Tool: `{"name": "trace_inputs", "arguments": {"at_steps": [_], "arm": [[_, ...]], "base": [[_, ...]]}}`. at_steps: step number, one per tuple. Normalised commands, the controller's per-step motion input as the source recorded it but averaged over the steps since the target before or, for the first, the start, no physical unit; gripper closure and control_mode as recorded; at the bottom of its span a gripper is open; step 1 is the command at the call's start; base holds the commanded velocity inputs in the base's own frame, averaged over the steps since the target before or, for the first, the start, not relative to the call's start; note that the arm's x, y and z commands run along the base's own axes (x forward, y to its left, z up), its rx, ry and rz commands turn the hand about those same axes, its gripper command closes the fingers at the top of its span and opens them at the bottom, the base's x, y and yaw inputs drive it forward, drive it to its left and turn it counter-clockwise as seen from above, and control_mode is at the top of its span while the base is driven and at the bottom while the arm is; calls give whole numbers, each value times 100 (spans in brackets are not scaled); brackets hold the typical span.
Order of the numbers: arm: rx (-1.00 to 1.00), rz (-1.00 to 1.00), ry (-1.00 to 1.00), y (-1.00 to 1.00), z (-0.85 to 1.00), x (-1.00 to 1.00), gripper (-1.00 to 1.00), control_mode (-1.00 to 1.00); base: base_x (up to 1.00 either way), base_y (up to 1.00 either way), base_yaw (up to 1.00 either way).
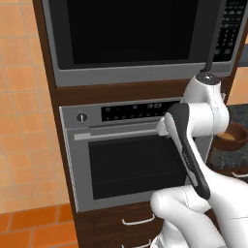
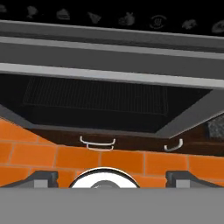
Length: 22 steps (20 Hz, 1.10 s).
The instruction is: Open the microwave, place the bowl with waffle inside the microwave, then close the microwave door and turn it on.
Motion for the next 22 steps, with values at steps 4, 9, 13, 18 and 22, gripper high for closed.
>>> {"name": "trace_inputs", "arguments": {"at_steps": [4,9,13,18,22], "arm": [[0,0,-6,0,-39,-51,-100,-100],[0,0,-7,0,-13,-28,-100,100],[0,0,0,0,0,0,-100,100],[0,0,0,0,0,0,-100,100],[0,0,0,0,0,0,-100,100]], "base": [[0,0,0],[-8,0,0],[-17,-33,5],[-6,-63,12],[-23,-68,15]]}}
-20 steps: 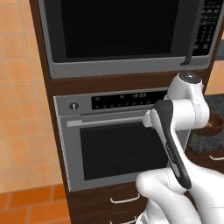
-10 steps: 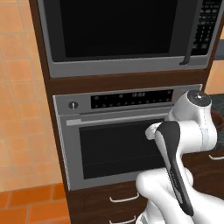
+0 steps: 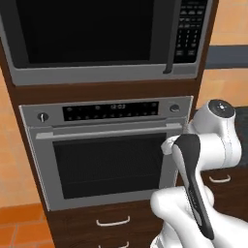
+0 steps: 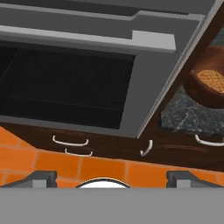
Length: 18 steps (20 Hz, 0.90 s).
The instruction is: Open the microwave, place the bowl with waffle inside the microwave, then close the microwave door and turn it on.
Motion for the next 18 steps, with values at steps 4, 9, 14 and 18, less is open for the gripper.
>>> {"name": "trace_inputs", "arguments": {"at_steps": [4,9,14,18], "arm": [[0,0,0,0,0,0,-100,100],[0,0,0,0,0,0,-100,100],[0,10,-10,-2,2,-12,-100,-100],[2,15,-35,4,39,-30,-100,-100]], "base": [[-23,-59,15],[-28,-49,16],[-9,-11,7],[0,0,0]]}}
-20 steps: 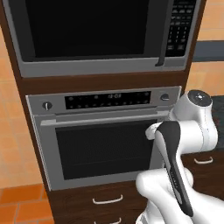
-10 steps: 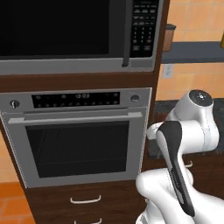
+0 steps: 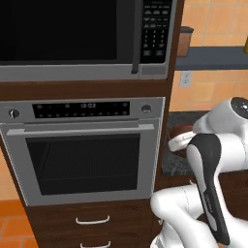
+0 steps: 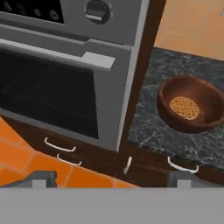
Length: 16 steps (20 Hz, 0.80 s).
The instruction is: Open the microwave, place the bowl with waffle inside the microwave, then close the microwave door and turn it on.
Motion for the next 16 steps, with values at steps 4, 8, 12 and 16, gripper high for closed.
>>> {"name": "trace_inputs", "arguments": {"at_steps": [4,8,12,16], "arm": [[3,2,-36,24,69,-41,-100,-100],[0,0,-26,24,66,-39,-100,-100],[2,0,-22,13,57,-40,-100,-100],[0,-1,-18,31,51,-25,-100,-100]], "base": [[0,0,0],[0,0,0],[0,0,0],[0,0,0]]}}
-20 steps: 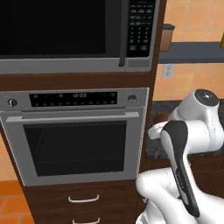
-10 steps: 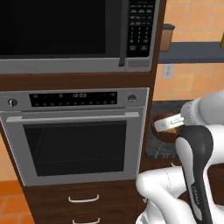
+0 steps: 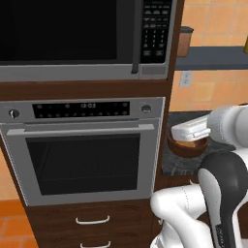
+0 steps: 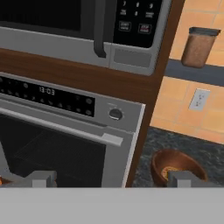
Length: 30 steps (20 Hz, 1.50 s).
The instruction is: Open the microwave, place the bowl with waffle inside the microwave, then close the microwave door and turn it on.
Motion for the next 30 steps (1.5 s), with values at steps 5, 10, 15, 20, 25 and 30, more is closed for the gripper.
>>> {"name": "trace_inputs", "arguments": {"at_steps": [5,10,15,20,25,30], "arm": [[0,-2,-11,30,50,-26,-100,-100],[0,-7,0,32,56,-2,-100,-100],[0,-4,3,14,49,0,-100,-100],[0,-9,4,30,40,11,-100,-100],[1,-5,0,8,17,23,-100,-100],[4,-4,-1,0,0,50,-100,-100]], "base": [[0,0,0],[0,0,0],[0,0,0],[0,0,0],[0,0,0],[0,0,0]]}}
